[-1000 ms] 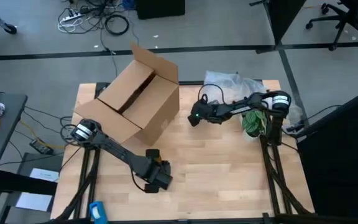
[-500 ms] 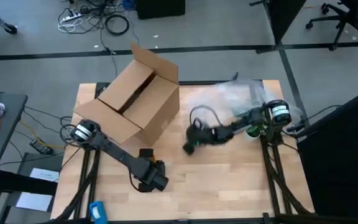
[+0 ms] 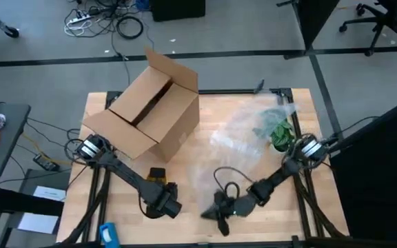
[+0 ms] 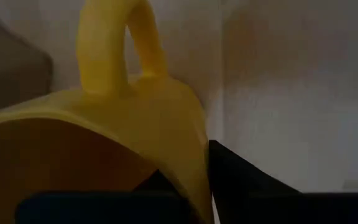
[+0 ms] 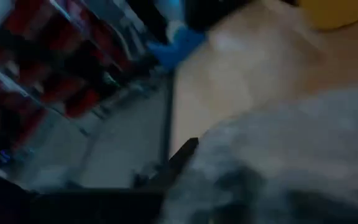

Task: Wrap mug
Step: Wrap the yellow mug with the bubble wrap

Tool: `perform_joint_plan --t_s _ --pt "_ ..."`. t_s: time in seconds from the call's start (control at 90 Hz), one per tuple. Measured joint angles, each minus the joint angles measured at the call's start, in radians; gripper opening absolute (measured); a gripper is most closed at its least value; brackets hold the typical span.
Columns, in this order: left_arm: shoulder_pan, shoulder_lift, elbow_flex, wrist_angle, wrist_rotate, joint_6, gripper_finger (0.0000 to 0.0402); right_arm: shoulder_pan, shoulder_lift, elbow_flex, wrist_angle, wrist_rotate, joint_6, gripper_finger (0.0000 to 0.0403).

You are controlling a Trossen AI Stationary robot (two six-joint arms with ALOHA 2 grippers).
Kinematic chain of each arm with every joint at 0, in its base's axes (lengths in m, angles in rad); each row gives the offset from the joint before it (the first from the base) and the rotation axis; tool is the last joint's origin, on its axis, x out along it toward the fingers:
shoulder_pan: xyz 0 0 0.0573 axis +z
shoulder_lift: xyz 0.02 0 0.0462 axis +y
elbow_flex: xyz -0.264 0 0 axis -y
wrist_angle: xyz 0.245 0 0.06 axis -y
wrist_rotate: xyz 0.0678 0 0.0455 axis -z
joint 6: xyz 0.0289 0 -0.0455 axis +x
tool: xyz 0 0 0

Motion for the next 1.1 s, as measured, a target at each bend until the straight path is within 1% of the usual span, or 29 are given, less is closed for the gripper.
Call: perform_joint_plan --t_s 0.078,0.178,0.233,0.267,0.356,0.456,0.544,0.633,0.789,0.878,0.978,1.1 --pt "-0.014 -0.002 0.002 -0.056 0.006 -0.019 0.0028 -0.002 0.112 0.111 0.094 -0.003 0.003 0.0" --pt "-0.028 -0.003 0.002 -0.091 0.005 -0.036 0.0028 -0.011 0.267 0.301 0.206 -0.026 -0.019 0.0" --pt "-0.035 -0.003 0.002 -0.092 0.002 -0.049 0.0028 -0.019 0.338 0.405 0.243 -0.063 -0.072 0.0" --pt "-0.041 -0.003 0.002 -0.094 0.001 -0.056 0.0028 -0.024 0.372 0.459 0.265 -0.105 -0.108 0.0" --pt "-0.058 -0.003 0.002 -0.104 0.002 -0.08 0.0028 -0.035 0.416 0.554 0.278 -0.191 -0.181 0.0005" --pt "-0.081 -0.003 0.002 -0.105 0.003 -0.091 0.0028 -0.038 0.416 0.578 0.244 -0.215 -0.239 0.0019" --pt "-0.1 -0.003 0.003 -0.107 0.003 -0.109 0.0028 -0.038 0.415 0.576 0.179 -0.224 -0.302 0.0043" --pt "-0.113 -0.003 0.003 -0.104 0.0 -0.142 0.0028 -0.037 0.414 0.575 0.169 -0.243 -0.32 0.0078" --pt "-0.124 -0.003 0.015 -0.104 -0.037 -0.214 0.0028 -0.031 0.412 0.576 0.137 -0.288 -0.363 0.0156" --pt "-0.132 -0.003 0.059 -0.111 -0.04 -0.22 0.0028 -0.025 0.411 0.576 0.123 -0.289 -0.37 0.0201" --pt "-0.146 -0.003 0.145 -0.139 -0.048 -0.215 0.0028 -0.023 0.411 0.576 0.037 -0.287 -0.311 0.0246" --pt "-0.159 -0.003 0.24 -0.151 -0.143 -0.209 0.0028 -0.032 0.41 0.576 -0.101 -0.294 -0.297 0.0288"
